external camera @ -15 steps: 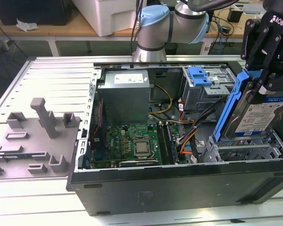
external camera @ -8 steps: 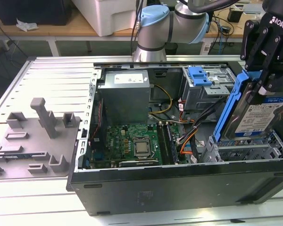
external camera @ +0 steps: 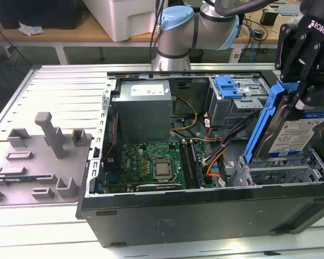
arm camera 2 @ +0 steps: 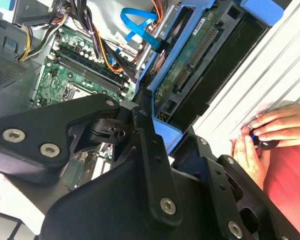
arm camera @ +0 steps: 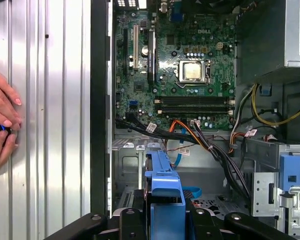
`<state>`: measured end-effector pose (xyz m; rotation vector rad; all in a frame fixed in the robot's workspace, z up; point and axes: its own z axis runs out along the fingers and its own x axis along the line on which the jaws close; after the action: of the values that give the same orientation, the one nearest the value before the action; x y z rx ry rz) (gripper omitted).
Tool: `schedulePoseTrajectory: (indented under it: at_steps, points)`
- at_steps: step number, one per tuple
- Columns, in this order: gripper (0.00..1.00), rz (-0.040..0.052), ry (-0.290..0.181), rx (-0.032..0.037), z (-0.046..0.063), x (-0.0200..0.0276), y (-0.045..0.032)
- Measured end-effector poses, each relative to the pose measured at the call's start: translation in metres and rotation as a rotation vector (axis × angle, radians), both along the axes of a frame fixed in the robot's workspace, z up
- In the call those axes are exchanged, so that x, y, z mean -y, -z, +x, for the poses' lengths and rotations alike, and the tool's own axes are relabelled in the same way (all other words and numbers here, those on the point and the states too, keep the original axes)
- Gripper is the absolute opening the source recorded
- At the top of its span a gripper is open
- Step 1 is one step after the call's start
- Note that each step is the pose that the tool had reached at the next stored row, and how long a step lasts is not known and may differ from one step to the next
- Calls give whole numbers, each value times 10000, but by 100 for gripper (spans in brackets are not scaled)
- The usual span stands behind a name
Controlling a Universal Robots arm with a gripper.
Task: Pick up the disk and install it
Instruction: 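Insert the disk into the insertion slot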
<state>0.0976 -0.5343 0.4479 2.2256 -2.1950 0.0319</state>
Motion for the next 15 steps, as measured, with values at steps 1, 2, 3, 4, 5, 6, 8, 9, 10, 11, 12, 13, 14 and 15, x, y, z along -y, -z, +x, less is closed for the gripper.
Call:
schedulePoseTrajectory:
  at_steps: [1,2,3,4,5,6,8,9,10,11,12,13,14,15]
  points:
    - [36,0,3,0,0,0,2]
    - [36,0,6,0,0,0,3]
    - [36,0,9,0,0,0,5]
    - [36,0,12,0,0,0,7]
    - [36,0,15,0,0,0,9]
    - [36,0,18,0,0,1,11]
    - [36,0,26,0,0,1,14]
    - [36,0,29,1,0,1,16]
    - [36,0,31,1,0,2,17]
    - [36,0,33,0,0,2,19]
    - [36,0,35,0,0,2,20]
    - [36,0,39,0,0,4,22]
    - [36,2,41,0,1,5,24]
    - [36,2,43,0,1,7,25]
